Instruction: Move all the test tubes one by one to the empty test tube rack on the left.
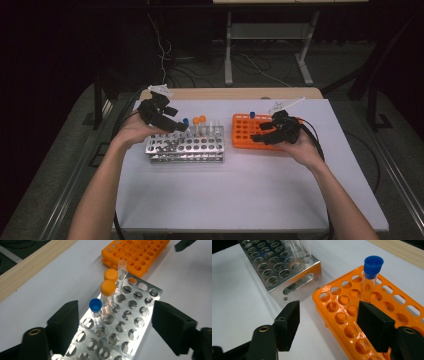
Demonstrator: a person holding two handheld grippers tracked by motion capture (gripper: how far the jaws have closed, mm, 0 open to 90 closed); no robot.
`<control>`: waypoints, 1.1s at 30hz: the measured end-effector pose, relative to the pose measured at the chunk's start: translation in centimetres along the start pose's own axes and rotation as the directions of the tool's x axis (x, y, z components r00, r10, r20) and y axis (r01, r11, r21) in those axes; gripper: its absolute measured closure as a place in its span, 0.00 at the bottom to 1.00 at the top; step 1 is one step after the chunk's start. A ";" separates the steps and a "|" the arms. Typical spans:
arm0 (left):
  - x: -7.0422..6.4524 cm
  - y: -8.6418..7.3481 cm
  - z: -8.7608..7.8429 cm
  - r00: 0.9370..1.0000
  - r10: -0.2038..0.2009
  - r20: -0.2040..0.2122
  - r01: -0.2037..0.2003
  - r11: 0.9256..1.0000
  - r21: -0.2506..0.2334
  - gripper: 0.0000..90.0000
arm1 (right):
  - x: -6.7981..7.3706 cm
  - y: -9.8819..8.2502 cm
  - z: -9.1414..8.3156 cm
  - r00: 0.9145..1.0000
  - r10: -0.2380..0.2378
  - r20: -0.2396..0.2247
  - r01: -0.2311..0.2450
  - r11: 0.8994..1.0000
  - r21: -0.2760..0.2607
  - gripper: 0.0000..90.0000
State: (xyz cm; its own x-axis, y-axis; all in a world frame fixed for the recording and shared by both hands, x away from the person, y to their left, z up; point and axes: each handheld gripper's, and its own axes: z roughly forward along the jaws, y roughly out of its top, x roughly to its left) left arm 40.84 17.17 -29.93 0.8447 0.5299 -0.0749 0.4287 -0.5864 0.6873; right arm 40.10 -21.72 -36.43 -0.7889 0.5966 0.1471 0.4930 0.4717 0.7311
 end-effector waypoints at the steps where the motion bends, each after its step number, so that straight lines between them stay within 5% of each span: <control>1: -0.3 -0.1 -0.2 1.000 -0.007 0.006 0.007 1.000 -0.007 0.17 | -0.1 0.1 0.2 1.000 0.000 0.006 0.000 1.000 0.004 0.37; 6: -1.5 -0.7 -0.5 1.000 -0.030 0.001 0.030 1.000 0.003 0.00 | -0.8 0.4 1.0 0.999 0.010 0.044 -0.011 1.000 0.025 0.33; 14: -3.8 -1.9 -0.8 1.000 -0.013 -0.002 0.012 0.999 -0.033 0.00 | -2.3 0.4 1.7 0.995 0.061 0.073 -0.062 0.998 0.001 0.20; 20: -5.0 -2.5 -1.0 1.000 0.003 0.000 -0.003 0.998 -0.055 0.00 | -3.2 0.3 2.4 0.994 0.068 0.084 -0.068 0.998 -0.002 0.20; 33: -6.0 -3.3 -0.4 1.000 0.023 0.011 -0.023 0.998 -0.053 0.00 | -4.0 0.2 4.7 0.992 0.051 0.116 -0.050 0.999 -0.011 0.59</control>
State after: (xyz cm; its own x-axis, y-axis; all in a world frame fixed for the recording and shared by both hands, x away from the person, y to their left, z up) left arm 34.21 16.15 -31.44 0.8580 0.5092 -0.0667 0.3919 -0.5653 0.7258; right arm 45.05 -20.93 -40.00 -0.7152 0.6909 0.1061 0.5277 0.4342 0.7300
